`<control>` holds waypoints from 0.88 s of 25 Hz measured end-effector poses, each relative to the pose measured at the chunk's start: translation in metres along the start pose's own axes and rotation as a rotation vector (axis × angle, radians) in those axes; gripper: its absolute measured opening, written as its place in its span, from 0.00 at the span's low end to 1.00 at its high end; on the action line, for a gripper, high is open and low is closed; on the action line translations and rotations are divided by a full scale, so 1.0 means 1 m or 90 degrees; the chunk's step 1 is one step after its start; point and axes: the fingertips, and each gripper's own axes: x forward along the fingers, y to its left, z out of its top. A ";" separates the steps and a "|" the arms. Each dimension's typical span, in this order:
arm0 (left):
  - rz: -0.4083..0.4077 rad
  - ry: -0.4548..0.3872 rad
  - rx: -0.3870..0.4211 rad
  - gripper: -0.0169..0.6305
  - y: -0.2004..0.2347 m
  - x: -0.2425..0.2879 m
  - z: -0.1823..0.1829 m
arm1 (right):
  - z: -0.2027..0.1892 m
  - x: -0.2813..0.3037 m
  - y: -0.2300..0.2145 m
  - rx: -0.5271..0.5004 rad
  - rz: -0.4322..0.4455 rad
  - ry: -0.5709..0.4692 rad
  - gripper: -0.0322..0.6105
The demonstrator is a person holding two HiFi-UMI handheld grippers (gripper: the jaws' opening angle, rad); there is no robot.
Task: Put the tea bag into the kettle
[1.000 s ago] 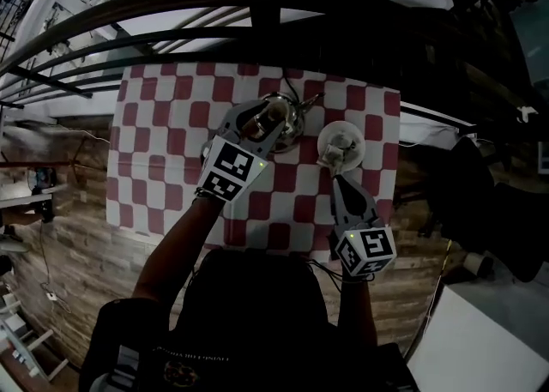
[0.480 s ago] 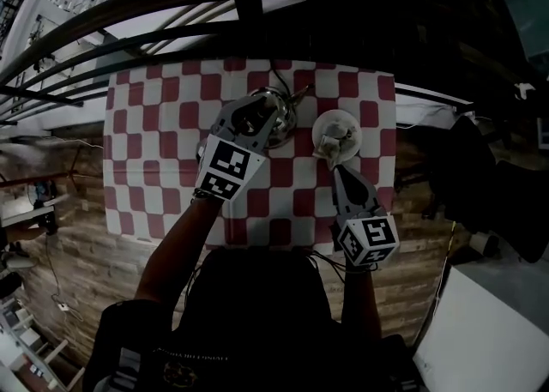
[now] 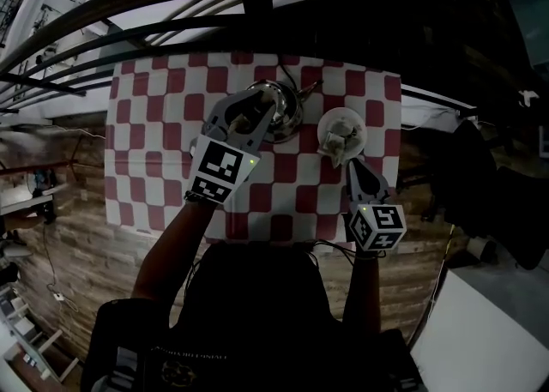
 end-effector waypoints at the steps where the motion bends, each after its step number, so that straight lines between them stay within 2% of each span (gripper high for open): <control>1: 0.002 -0.001 0.000 0.18 0.000 -0.004 0.001 | -0.004 0.002 0.000 -0.008 0.006 0.010 0.08; 5: 0.005 -0.010 -0.005 0.18 -0.005 -0.017 0.004 | -0.015 0.011 0.015 -0.066 0.052 0.056 0.08; 8: 0.005 -0.013 -0.009 0.18 -0.009 -0.025 0.003 | -0.024 0.017 0.017 -0.112 0.040 0.082 0.08; 9: 0.004 -0.014 -0.011 0.18 -0.011 -0.028 0.002 | -0.027 0.019 0.015 -0.113 0.033 0.087 0.11; 11: 0.006 -0.014 -0.017 0.18 -0.014 -0.033 -0.001 | -0.033 0.025 0.010 -0.097 0.025 0.092 0.28; 13: 0.010 -0.014 -0.022 0.18 -0.015 -0.038 -0.004 | -0.040 0.035 0.001 -0.072 0.014 0.088 0.33; 22: 0.019 -0.002 -0.035 0.18 -0.023 -0.057 -0.019 | -0.068 0.086 -0.027 -0.040 -0.024 0.136 0.35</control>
